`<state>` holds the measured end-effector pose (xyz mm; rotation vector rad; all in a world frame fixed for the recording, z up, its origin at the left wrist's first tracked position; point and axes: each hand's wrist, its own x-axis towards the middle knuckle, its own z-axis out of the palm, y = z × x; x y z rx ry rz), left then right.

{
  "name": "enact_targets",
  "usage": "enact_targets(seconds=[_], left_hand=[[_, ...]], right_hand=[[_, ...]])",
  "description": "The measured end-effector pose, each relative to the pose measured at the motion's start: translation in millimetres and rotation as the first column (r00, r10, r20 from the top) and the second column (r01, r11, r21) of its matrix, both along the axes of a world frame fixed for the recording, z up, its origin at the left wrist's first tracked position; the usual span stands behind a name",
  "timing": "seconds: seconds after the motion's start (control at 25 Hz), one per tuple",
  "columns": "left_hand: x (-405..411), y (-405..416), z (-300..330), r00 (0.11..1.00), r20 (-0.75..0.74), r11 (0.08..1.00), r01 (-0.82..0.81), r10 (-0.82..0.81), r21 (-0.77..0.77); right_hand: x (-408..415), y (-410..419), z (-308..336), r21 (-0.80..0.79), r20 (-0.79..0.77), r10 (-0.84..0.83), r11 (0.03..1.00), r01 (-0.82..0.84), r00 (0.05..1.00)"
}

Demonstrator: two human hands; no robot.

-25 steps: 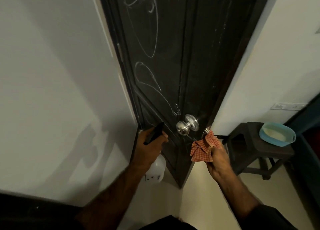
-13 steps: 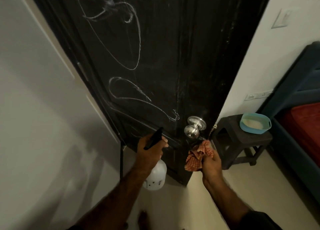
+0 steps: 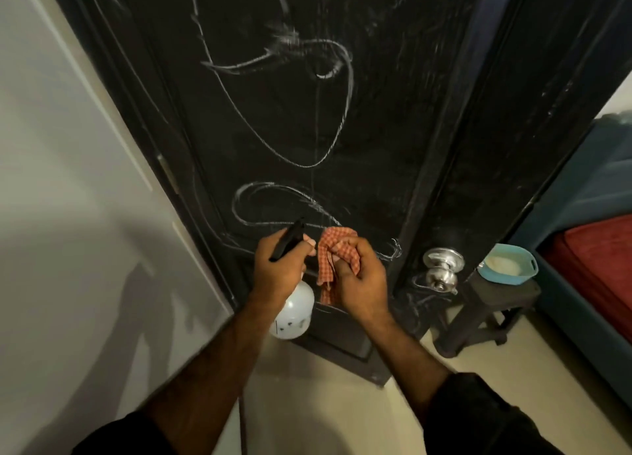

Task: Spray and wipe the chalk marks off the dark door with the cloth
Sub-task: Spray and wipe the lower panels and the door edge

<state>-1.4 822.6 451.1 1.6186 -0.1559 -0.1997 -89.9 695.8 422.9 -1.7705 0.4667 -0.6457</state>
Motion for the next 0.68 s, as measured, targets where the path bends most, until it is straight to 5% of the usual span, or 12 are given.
enact_targets(seconds=[0.4, 0.52, 0.68], left_hand=[[34, -13, 118, 0.970, 0.219, 0.987, 0.127, -0.103, -0.097], [29, -33, 192, 0.909, 0.373, 0.974, 0.221, -0.188, -0.047], [4, -68, 306, 0.795, 0.571, 0.964, 0.265, -0.206, -0.021]], right_hand=[[48, -39, 130, -0.360, 0.311, 0.170, 0.932, -0.049, 0.935], [39, -75, 203, -0.556, 0.484, 0.170, 0.818, 0.151, 0.858], [12, -128, 304, -0.578, 0.645, 0.016, 0.665, 0.474, 0.764]])
